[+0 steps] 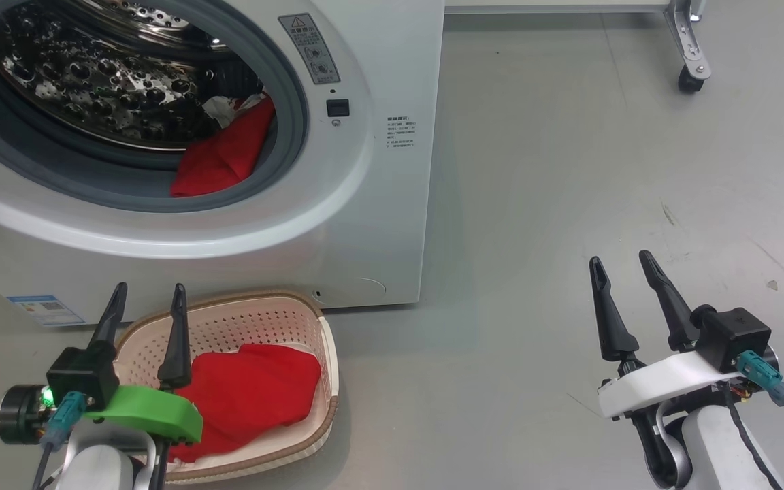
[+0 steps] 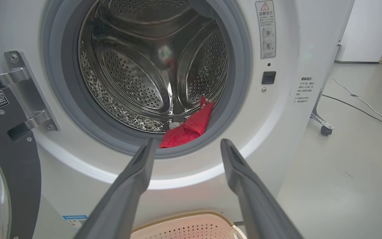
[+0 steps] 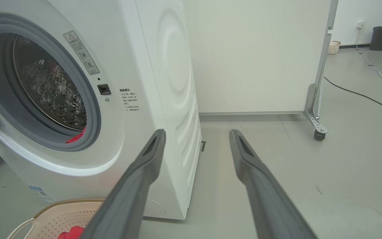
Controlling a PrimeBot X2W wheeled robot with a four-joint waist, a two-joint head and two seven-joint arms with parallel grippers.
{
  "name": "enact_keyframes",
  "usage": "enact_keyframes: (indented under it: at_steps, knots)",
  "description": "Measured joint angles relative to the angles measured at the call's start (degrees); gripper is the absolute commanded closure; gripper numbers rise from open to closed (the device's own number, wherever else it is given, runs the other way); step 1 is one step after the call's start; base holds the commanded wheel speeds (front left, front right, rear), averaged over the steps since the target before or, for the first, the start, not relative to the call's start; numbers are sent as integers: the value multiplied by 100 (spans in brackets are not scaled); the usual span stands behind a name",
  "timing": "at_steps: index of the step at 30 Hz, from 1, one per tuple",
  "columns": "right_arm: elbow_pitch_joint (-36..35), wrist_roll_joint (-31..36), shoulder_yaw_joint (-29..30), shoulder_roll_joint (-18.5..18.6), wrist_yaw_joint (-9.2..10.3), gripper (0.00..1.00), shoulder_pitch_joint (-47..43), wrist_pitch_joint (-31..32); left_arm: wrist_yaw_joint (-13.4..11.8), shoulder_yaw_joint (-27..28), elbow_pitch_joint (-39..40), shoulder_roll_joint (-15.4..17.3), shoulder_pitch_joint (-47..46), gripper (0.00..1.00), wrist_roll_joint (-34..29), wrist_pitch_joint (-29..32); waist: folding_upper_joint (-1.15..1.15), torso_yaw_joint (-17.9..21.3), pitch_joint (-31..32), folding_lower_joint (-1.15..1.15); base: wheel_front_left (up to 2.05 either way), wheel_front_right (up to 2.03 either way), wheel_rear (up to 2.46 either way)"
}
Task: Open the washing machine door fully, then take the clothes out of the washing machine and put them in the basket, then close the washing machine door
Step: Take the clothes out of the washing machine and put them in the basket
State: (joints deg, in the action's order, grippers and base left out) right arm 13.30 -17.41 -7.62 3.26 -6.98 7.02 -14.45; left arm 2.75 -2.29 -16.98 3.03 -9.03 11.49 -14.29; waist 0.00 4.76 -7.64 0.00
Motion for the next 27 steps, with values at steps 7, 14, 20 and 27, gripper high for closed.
enact_keyframes:
  at_steps: [7, 14, 20, 27]
  knots:
    - [-15, 0, 2, 0, 0, 0, 0, 0, 0, 15, 52, -4, 18, 0, -10, 0, 0, 5, -37, 0, 0, 0, 0]
    - [-21, -1, 9, -1, 0, 0, 0, 0, 1, 15, 54, -7, 36, 0, -36, 0, 0, 10, -68, 0, 0, 0, 0]
    - [-60, 0, -1, -1, 0, 0, 0, 0, 1, 31, 101, -8, 55, 0, -41, 1, 0, 23, -115, 0, 0, 0, 0]
    - [-98, 1, -31, 0, 0, 0, -1, 0, 1, 104, 177, -11, 55, 0, -38, 0, 0, 54, -310, 0, 0, 0, 0]
